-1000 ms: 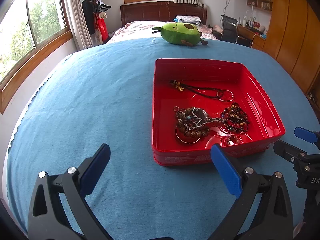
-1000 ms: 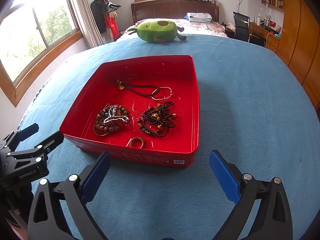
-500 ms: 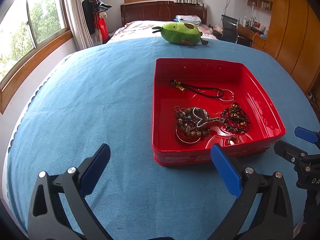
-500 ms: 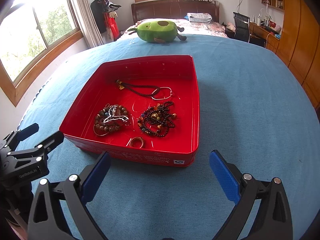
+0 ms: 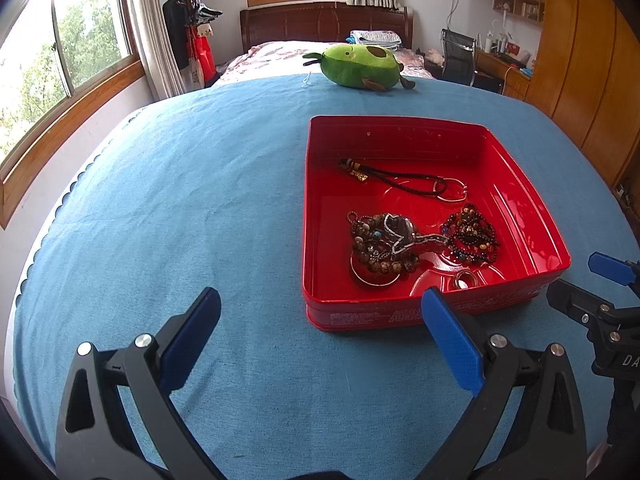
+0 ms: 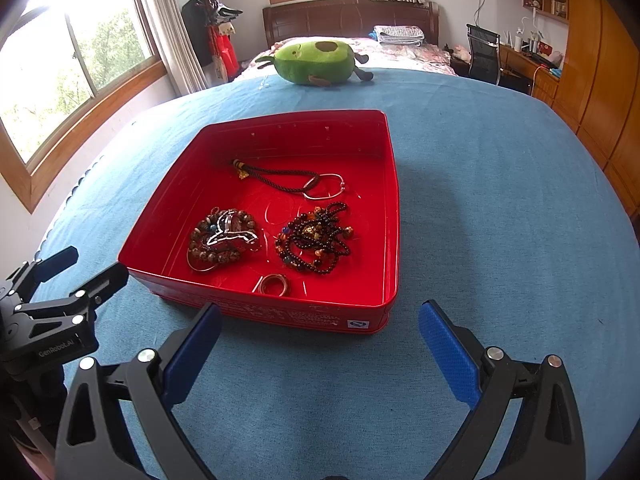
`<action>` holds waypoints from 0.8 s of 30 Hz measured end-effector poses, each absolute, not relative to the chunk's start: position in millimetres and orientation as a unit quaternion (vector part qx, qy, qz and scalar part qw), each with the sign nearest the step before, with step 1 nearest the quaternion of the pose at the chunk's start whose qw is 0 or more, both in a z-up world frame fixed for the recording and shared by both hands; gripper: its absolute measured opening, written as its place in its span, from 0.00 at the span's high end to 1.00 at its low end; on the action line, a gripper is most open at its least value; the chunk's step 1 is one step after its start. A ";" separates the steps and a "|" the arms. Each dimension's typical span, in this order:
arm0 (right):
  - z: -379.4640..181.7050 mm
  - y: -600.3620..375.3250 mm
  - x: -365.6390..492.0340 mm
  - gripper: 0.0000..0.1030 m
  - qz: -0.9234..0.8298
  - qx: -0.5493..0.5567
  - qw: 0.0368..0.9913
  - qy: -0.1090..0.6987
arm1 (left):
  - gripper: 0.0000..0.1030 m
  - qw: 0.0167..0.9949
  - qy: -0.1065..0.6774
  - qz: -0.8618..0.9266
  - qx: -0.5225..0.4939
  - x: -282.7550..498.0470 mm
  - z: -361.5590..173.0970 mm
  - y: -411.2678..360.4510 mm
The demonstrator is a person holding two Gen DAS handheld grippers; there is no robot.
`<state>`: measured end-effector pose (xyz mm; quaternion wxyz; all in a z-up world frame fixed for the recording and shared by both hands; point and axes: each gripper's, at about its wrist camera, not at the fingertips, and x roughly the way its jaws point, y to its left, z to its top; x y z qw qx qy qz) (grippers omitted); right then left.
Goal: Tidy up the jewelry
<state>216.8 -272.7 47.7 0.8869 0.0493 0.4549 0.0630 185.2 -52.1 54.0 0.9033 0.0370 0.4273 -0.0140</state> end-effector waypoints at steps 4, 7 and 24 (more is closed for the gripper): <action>47.3 -272.6 217.0 0.04 0.063 0.049 0.887 0.455 | 0.03 0.902 0.430 -0.015 0.034 186.4 52.9 -50.9; 47.5 -272.4 217.0 0.04 0.063 0.049 0.887 0.455 | 0.03 0.902 0.430 -0.013 0.034 186.8 52.5 -50.1; 45.8 -272.8 217.4 0.04 0.063 0.049 0.886 0.457 | 0.03 0.900 0.434 -0.016 0.036 189.5 48.9 -51.5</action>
